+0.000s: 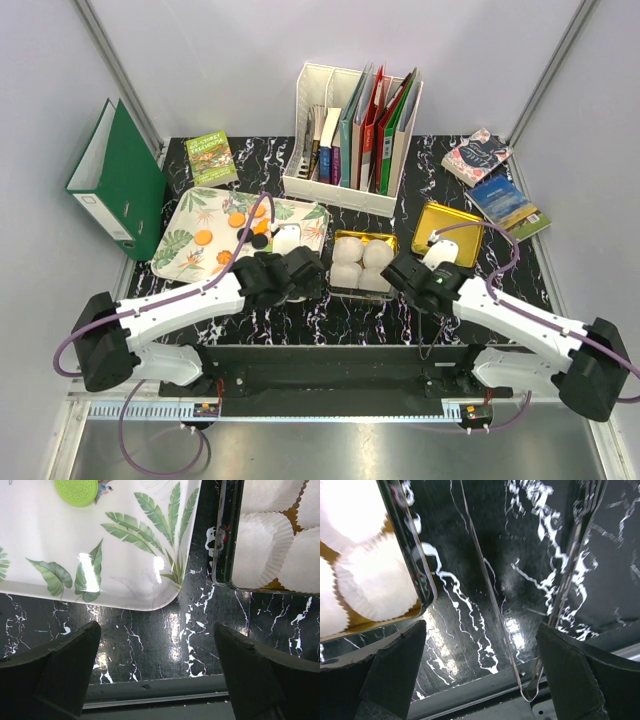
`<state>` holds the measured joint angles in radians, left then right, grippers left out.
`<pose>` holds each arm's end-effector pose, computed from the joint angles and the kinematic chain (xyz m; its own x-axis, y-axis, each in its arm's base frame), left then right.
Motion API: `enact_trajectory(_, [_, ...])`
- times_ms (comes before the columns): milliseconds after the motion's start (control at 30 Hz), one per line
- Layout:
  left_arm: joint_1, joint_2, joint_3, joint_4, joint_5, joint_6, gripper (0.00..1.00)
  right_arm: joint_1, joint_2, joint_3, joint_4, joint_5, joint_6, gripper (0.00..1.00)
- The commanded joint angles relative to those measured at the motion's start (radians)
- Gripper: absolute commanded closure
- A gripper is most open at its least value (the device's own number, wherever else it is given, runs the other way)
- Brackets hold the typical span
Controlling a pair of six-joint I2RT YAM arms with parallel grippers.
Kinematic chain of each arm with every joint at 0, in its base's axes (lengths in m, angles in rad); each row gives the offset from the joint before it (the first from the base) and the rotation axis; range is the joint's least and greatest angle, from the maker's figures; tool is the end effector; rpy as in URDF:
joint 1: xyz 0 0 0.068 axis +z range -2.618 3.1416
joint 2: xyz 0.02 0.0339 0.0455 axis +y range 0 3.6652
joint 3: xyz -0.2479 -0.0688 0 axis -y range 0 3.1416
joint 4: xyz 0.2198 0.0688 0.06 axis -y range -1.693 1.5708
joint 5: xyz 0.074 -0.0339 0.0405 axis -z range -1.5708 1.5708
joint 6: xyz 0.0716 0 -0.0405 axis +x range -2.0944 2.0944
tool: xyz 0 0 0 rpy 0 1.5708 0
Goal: Pack the cookies
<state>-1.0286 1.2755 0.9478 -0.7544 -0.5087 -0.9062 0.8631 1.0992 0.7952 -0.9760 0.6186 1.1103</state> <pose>0.1534 -0.1870 0.2162 -0.7770 -0.0425 -0.6280 0.0300 0.9941 -0.1043 0.1440 0.1045 0.1990 -0.7345 0.2641 -0.6251 0.3308 0.9436 0.0100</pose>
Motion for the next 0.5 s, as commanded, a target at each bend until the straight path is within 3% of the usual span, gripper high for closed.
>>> enact_trajectory(0, [-0.004, -0.070, -0.023, 0.050, -0.004, 0.000, 0.01, -0.001, 0.050, -0.023, 0.029, -0.054, 0.065, 0.00])
enact_trajectory(133, [-0.004, -0.123, -0.064, 0.069, 0.002, -0.003, 0.01, -0.001, 0.039, -0.079, 0.068, -0.062, 0.109, 0.01])
enact_trajectory(300, [-0.004, -0.192, -0.115, 0.089, 0.010, 0.001, 0.01, -0.001, -0.001, -0.157, 0.117, -0.089, 0.173, 0.26])
enact_trajectory(467, [-0.004, -0.215, -0.133, 0.104, 0.019, 0.004, 0.01, 0.001, 0.033, -0.195, 0.138, -0.094, 0.210, 0.31])
